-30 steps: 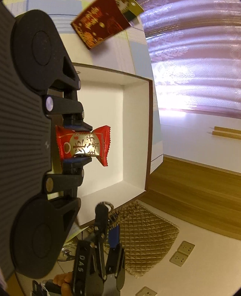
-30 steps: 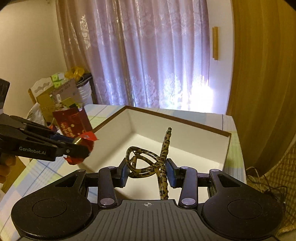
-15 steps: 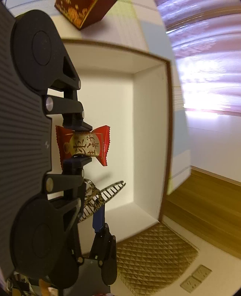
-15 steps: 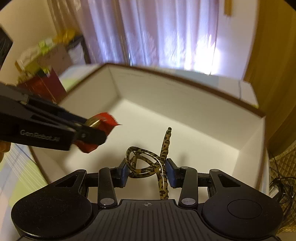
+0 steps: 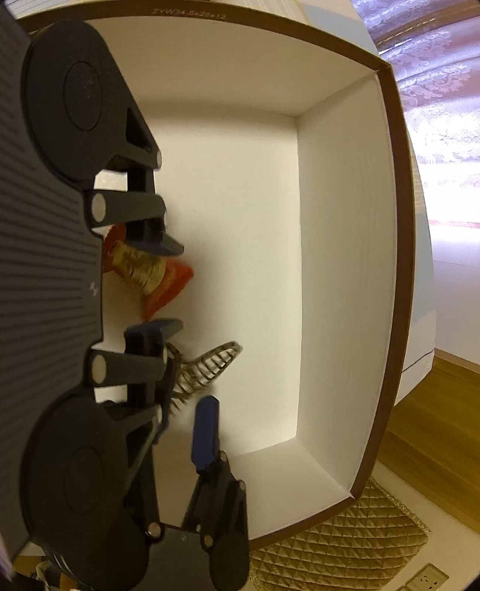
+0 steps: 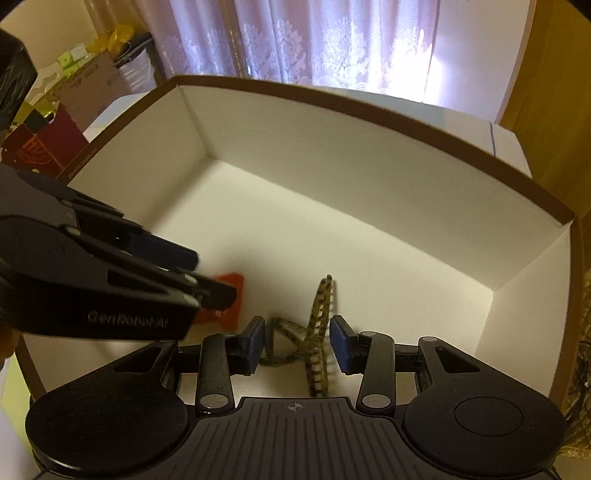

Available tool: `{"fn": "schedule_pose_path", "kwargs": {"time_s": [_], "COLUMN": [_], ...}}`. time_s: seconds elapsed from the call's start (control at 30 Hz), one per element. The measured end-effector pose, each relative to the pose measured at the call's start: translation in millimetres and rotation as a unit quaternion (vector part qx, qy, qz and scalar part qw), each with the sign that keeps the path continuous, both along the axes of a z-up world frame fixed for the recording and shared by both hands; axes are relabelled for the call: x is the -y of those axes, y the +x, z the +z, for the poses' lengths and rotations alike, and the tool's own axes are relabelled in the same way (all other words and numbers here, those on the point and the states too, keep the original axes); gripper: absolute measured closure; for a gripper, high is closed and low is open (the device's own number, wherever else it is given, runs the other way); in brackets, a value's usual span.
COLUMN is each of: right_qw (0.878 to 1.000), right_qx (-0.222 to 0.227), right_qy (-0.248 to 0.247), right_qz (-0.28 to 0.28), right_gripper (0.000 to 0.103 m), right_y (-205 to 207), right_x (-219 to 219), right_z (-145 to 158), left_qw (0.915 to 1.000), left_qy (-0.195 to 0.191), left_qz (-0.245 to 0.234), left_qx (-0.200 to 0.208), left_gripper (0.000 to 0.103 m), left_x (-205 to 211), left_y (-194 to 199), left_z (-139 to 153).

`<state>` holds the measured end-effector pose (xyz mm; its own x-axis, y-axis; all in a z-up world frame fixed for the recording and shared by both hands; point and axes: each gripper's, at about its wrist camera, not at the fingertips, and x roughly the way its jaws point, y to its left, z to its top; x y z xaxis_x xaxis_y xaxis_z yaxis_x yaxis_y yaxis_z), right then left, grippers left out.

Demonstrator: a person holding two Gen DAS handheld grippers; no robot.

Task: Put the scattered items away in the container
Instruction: 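Carry the hair clip and candy packet into the box and open both tools, then lift both tools out of the box back toward the remaining items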

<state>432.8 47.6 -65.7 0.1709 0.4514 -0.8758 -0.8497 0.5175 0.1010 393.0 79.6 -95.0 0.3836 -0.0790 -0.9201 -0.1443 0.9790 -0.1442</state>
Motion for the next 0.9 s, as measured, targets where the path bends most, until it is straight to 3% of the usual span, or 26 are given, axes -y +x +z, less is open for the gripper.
{"fn": "schedule_pose_path", "kwargs": {"time_s": [0.07, 0.23, 0.3, 0.6, 0.9], "right_qw": [0.999, 1.000, 0.999, 0.999, 0.999], "right_qx": [0.031, 0.023, 0.028, 0.031, 0.044], "right_qy": [-0.010, 0.006, -0.001, -0.010, 0.006], "right_qz": [-0.002, 0.019, 0.027, 0.013, -0.003], "right_gripper": [0.002, 0.000, 0.000, 0.000, 0.000], "right_y": [-2.7, -6.5, -10.0, -23.7, -42.7], "right_x": [2.1, 9.7, 12.0, 18.9, 36.6], "right_z": [3.8, 16.5, 19.2, 26.4, 47.8], "left_qw": [1.0000, 0.9998, 0.9998, 0.9991, 0.9977], "left_qy": [0.003, 0.013, 0.016, 0.042, 0.064], "left_qz": [0.006, 0.011, 0.013, 0.009, 0.001], "left_qx": [0.003, 0.005, 0.005, 0.004, 0.025], "left_gripper": [0.059, 0.050, 0.042, 0.021, 0.013], "left_x": [-2.1, -7.7, -8.0, -1.3, 8.9], "left_y": [-0.9, -7.7, -9.5, -20.3, -39.7], "left_z": [2.4, 12.1, 15.7, 31.7, 58.8]}}
